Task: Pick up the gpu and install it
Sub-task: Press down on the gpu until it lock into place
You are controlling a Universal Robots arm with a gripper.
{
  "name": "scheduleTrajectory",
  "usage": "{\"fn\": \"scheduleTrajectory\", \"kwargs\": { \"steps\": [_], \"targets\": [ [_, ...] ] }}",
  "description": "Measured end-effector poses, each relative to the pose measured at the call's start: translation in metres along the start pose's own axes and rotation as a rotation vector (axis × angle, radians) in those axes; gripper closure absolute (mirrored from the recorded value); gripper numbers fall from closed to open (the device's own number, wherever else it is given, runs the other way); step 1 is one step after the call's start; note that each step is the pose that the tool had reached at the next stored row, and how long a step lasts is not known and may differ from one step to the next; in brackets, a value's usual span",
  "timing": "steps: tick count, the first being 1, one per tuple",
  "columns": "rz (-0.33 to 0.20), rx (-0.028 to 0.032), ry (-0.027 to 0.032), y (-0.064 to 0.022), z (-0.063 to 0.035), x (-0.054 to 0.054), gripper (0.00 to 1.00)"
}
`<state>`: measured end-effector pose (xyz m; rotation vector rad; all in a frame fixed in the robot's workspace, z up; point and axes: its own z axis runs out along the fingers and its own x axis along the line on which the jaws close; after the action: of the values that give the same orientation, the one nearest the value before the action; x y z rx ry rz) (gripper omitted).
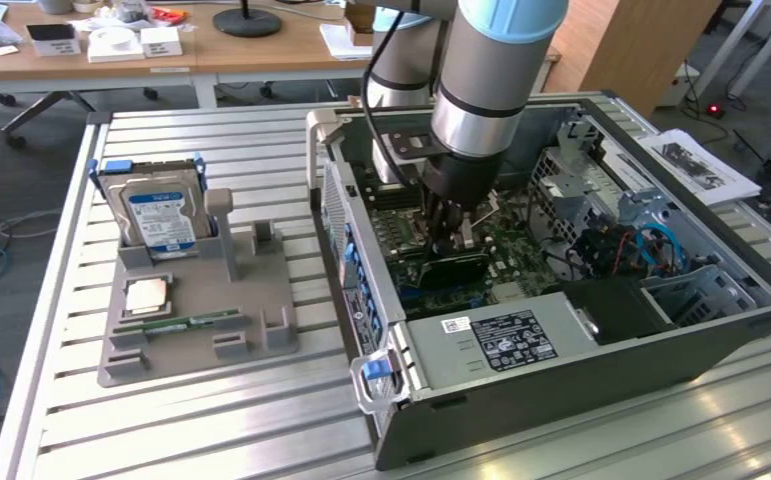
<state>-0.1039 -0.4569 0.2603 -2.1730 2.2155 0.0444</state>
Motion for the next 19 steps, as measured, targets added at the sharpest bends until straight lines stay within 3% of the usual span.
{"fn": "scheduleTrajectory", "kwargs": {
  "steps": [19],
  "targets": [
    [0.0, 0.0, 0.0, -0.0018, 0.0, 0.0, 0.89]
  ]
}}
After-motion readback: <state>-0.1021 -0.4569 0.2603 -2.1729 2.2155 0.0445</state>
